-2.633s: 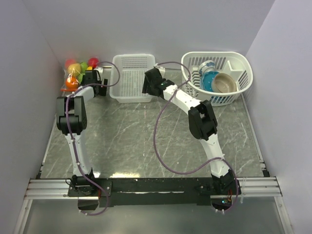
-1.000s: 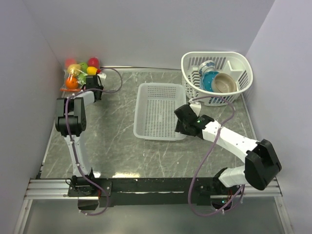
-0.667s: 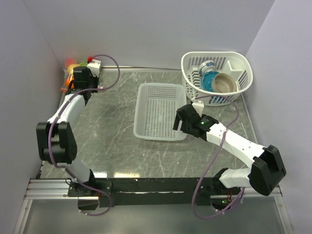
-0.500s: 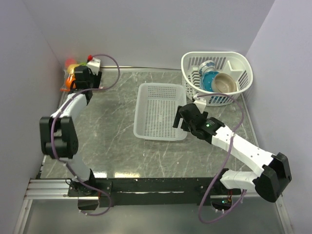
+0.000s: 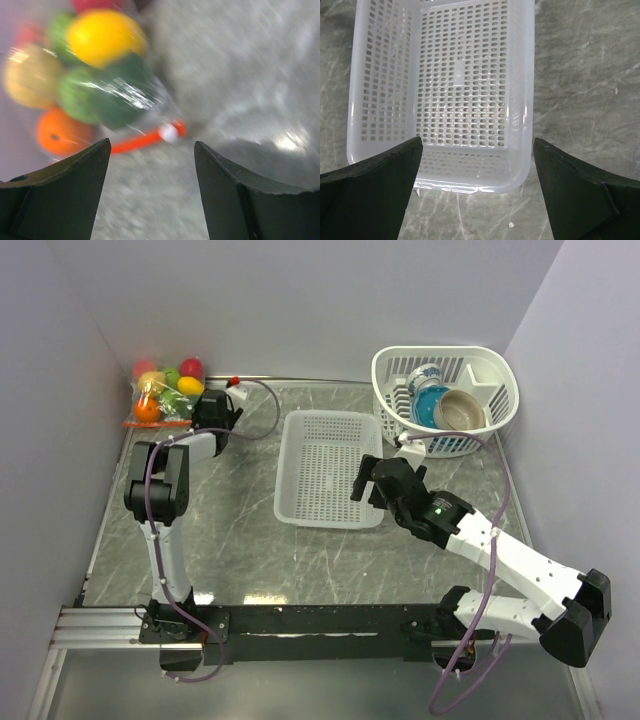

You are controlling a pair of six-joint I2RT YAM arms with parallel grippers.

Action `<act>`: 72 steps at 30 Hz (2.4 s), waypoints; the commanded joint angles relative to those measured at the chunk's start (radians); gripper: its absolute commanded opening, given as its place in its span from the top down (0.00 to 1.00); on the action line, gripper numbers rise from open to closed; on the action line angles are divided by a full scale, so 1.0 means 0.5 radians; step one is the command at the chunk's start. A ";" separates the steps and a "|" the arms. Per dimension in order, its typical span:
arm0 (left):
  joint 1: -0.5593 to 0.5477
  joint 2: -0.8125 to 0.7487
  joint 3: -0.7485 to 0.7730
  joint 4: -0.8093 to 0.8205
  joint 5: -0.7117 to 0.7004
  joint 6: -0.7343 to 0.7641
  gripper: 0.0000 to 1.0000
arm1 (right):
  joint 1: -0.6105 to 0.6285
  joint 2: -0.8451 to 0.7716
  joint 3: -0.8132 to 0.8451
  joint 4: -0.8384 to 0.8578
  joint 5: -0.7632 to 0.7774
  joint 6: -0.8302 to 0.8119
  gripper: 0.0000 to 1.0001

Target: Open the zip-top bag and remove the fake food

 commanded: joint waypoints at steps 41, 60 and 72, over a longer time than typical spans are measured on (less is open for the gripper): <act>-0.068 0.328 0.197 0.375 -0.313 0.302 0.99 | 0.024 -0.098 0.150 0.030 0.183 -0.074 0.00; -0.071 -1.773 -0.227 -1.572 0.466 -0.355 0.98 | 0.211 -0.175 0.058 0.471 -0.068 -0.525 0.00; -0.071 -2.307 -0.077 -2.189 0.635 -0.193 0.99 | 0.349 -0.089 -0.059 1.613 -1.366 -1.516 0.00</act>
